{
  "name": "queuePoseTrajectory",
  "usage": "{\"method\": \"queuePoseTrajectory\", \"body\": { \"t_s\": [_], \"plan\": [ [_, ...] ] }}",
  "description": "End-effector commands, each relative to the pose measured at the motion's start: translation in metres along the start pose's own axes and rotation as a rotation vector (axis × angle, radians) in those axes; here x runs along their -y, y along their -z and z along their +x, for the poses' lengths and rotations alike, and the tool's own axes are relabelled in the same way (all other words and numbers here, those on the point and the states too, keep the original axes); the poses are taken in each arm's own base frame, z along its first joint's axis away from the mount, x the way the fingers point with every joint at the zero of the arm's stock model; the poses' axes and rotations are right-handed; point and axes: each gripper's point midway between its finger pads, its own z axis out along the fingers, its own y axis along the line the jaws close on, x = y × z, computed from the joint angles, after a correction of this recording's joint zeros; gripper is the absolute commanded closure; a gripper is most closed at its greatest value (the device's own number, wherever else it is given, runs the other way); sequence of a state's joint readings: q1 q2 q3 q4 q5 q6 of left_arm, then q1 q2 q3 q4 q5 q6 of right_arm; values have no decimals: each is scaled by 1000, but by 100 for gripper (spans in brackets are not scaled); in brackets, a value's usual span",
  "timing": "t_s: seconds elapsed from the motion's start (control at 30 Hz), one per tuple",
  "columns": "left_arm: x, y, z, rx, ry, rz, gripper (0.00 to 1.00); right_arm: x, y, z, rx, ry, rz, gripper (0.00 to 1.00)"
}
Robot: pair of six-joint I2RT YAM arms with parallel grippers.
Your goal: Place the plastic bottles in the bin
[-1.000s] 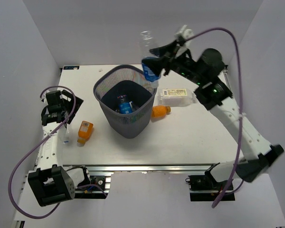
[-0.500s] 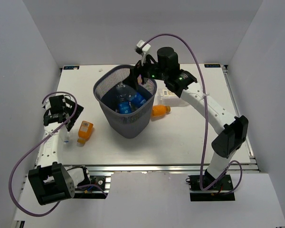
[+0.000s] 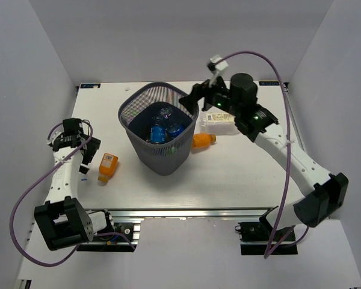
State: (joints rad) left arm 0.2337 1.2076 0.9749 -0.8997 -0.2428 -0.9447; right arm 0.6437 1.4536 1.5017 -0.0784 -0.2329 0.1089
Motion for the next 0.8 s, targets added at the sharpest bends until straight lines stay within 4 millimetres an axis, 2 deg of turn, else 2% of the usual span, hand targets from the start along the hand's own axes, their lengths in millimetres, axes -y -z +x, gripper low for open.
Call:
{"method": "queuePoseTrajectory", "body": {
  "t_s": [0.0,0.03,0.07,0.17,0.2,0.33,0.4,0.5,0.6,0.67,0.77],
  "plan": [
    [-5,3,15,-73,46,-11,2,37,32,-23,134,-129,111,11],
    [-5,4,17,-83,54,-8,2,53,43,-22,150,-145,146,11],
    [-5,5,20,-96,77,-10,2,58,56,-12,156,-155,171,11],
    [-3,11,16,-73,115,8,2,76,82,-6,188,-168,261,11],
    [-2,15,14,-67,139,18,2,86,90,-3,190,-192,295,11],
    [2,18,21,-98,194,43,2,105,118,9,179,-246,372,11],
    [2,16,28,-127,214,47,2,115,127,16,175,-256,410,11],
    [6,13,39,-177,240,71,2,119,139,17,193,-268,435,10],
    [4,9,43,-183,291,62,2,123,149,21,199,-270,463,11],
    [11,7,43,-186,340,93,2,125,153,22,198,-274,472,11],
    [11,-2,43,-179,381,70,2,128,156,23,194,-276,473,11]
  ]
}}
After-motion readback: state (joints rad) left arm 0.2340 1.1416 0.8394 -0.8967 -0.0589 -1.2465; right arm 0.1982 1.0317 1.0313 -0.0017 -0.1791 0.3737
